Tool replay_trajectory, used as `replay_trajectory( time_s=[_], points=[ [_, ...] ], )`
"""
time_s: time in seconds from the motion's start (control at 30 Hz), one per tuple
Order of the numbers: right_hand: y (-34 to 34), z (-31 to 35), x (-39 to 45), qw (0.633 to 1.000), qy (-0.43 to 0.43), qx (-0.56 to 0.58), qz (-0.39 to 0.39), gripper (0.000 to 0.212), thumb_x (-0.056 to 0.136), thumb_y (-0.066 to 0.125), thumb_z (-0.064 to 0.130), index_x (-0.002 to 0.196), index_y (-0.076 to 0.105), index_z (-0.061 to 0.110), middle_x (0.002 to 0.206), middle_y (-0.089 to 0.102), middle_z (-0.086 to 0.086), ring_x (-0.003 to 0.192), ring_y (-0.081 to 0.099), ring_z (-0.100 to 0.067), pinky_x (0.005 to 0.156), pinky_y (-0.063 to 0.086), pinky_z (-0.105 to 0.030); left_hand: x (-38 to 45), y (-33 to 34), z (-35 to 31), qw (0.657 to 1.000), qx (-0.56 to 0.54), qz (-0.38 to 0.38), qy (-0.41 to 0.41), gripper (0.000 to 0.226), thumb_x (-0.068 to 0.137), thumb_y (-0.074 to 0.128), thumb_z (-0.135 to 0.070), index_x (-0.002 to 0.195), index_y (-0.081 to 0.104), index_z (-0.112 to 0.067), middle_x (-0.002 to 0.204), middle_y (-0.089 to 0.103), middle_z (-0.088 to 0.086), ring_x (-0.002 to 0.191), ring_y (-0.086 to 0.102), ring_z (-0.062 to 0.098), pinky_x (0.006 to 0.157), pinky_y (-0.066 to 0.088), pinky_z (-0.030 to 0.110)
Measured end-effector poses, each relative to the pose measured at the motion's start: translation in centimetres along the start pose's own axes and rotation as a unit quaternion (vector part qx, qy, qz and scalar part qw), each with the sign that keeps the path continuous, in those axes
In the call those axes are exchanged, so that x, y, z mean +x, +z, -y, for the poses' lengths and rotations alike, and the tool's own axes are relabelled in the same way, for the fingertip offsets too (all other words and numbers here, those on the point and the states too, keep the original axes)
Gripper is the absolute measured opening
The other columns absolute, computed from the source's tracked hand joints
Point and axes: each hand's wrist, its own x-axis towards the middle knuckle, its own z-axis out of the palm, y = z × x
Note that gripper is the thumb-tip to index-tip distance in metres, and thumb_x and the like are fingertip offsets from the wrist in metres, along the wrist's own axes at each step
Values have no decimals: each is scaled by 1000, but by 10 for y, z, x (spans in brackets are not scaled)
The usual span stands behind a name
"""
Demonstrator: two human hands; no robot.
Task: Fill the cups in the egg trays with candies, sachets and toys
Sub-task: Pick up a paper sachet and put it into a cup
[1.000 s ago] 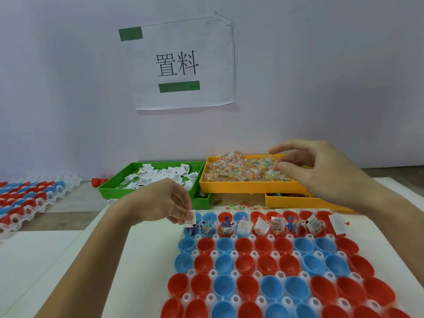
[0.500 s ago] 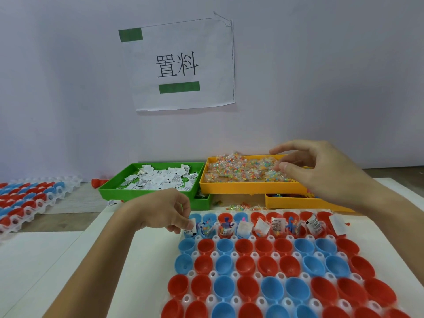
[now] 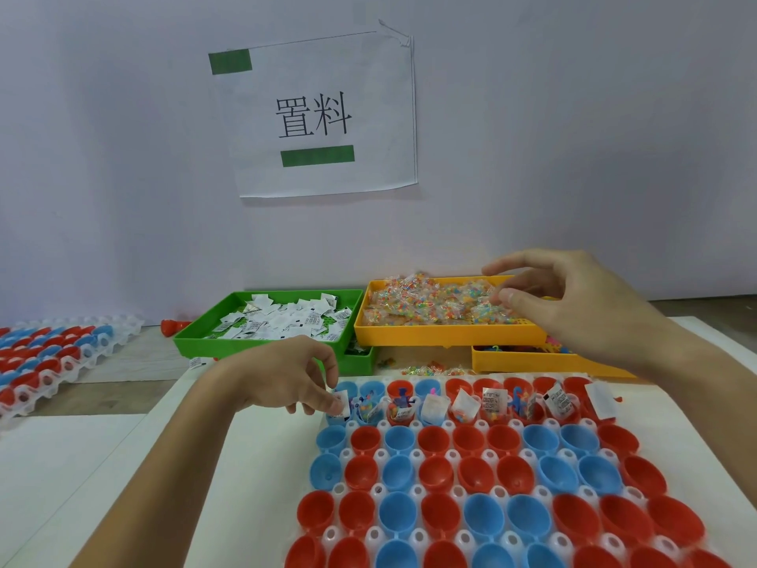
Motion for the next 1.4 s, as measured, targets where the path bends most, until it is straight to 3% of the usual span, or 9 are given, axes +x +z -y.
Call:
replay_trajectory(
  time_s=[0.2,0.37,0.47,0.67,0.83,0.97,1.07,1.23,1.4],
  points=[
    [-3,-1,0,1000,-1,6,-4,26,96,64,23,117,66,36,108,71,11,102,66,-4,80,47,-15,-7,-3,-6,999,12,-30,0,31,76,81,-38,96,63,-22,92,71,0,75,61,10,59,47,21],
    [-7,-1,1,1000,-2,9,-13,25,96,64,23,117,66,36,107,71,12,101,66,-3,81,48,-16,8,9,-35,958,-28,-267,101,12,88,70,-38,90,69,-27,92,67,-10,80,62,7,63,45,21],
    [-7,-2,1,1000,-4,2,-15,27,96,64,24,120,65,35,108,70,12,101,64,-2,76,46,-11,34,17,-64,932,-38,-338,125,7,94,66,-24,98,71,-22,92,68,-8,76,59,5,58,42,13],
    [-11,-2,2,1000,-8,18,-23,26,95,65,26,118,66,37,103,72,14,97,67,-1,78,49,-13,82,12,-102,952,119,-264,102,36,90,61,3,118,69,-17,120,60,8,97,60,22,76,45,25],
    [-14,-5,3,999,-11,29,-26,24,95,65,28,115,66,40,98,72,18,92,66,6,77,48,-12,96,9,-100,947,175,-258,82,19,89,63,-3,101,75,-12,112,66,12,95,64,28,80,55,36],
    [-13,-4,2,999,-10,31,-29,23,95,65,28,115,67,39,98,72,17,92,66,6,77,49,-13,86,5,-100,928,91,-347,104,17,92,61,-7,97,75,-12,103,70,11,90,65,26,84,54,35],
    [-11,-2,2,999,-7,26,-30,22,95,65,28,115,67,38,98,71,19,89,66,7,70,49,-8,62,4,-104,910,4,-394,130,13,92,61,-10,96,74,-14,86,73,6,76,64,19,63,48,18],
    [0,7,1,999,-8,24,-21,23,96,63,33,118,66,38,103,70,21,89,69,1,73,52,-11,4,16,-110,896,-238,-302,220,10,94,63,-12,94,70,-18,74,75,-2,67,70,9,57,51,16],
    [13,24,-3,994,-39,101,25,12,94,65,27,105,70,29,86,76,12,77,74,-6,68,60,-19,-27,28,-111,876,-335,-242,249,7,94,64,-9,98,68,-14,76,75,6,69,71,15,62,55,21]
  ],
)
